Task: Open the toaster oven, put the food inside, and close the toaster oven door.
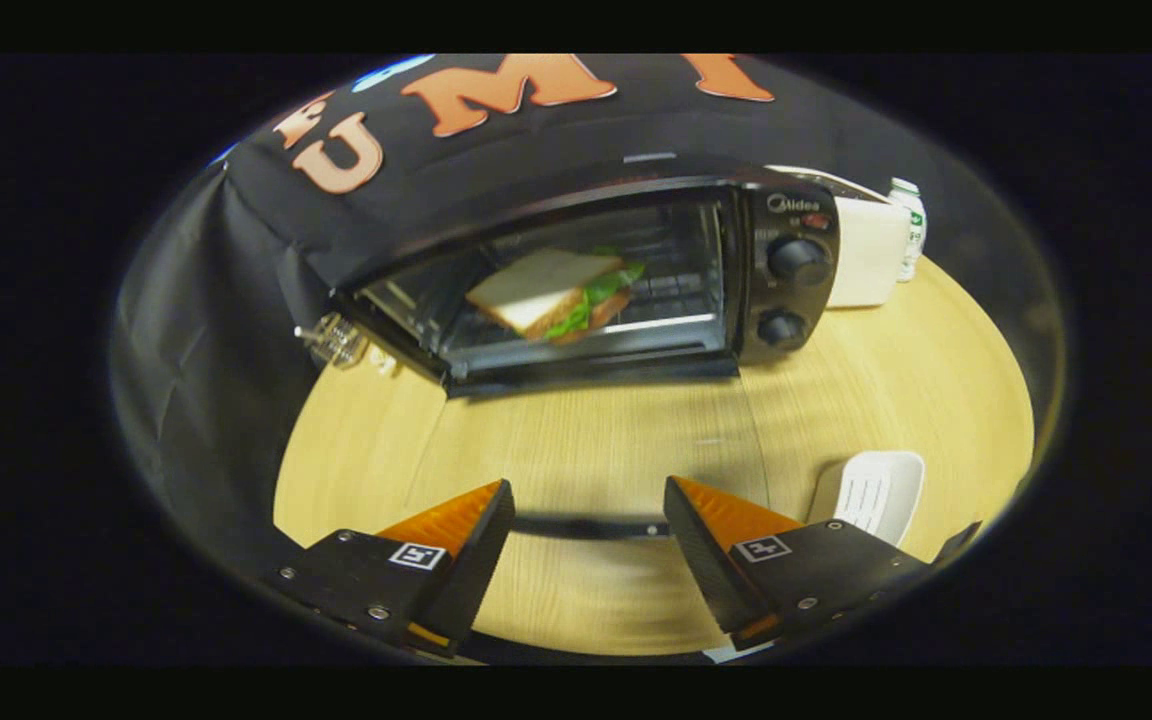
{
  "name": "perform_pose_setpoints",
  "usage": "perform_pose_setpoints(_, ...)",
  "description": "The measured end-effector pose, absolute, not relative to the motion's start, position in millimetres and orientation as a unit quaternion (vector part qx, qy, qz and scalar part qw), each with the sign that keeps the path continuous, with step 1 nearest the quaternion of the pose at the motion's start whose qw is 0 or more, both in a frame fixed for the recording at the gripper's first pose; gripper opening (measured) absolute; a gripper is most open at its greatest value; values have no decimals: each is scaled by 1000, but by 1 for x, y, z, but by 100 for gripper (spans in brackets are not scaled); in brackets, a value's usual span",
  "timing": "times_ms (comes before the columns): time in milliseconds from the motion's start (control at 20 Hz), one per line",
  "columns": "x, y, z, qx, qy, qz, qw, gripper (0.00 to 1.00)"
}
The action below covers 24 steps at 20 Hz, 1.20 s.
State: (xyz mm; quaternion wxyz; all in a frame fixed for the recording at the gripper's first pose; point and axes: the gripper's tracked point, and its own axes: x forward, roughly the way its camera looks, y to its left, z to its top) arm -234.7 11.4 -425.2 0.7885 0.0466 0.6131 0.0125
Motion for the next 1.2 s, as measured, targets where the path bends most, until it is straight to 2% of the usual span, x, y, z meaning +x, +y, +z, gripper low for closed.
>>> perform_pose_setpoints(100,-255,17,-432,47,634,23,772,89)
perform_pose_setpoints(300,-282,18,-452,26,670,31,741,82)
perform_pose_setpoints(750,-277,21,-469,-33,684,32,728,82)
perform_pose_setpoints(1200,-212,44,-406,16,618,50,784,82)
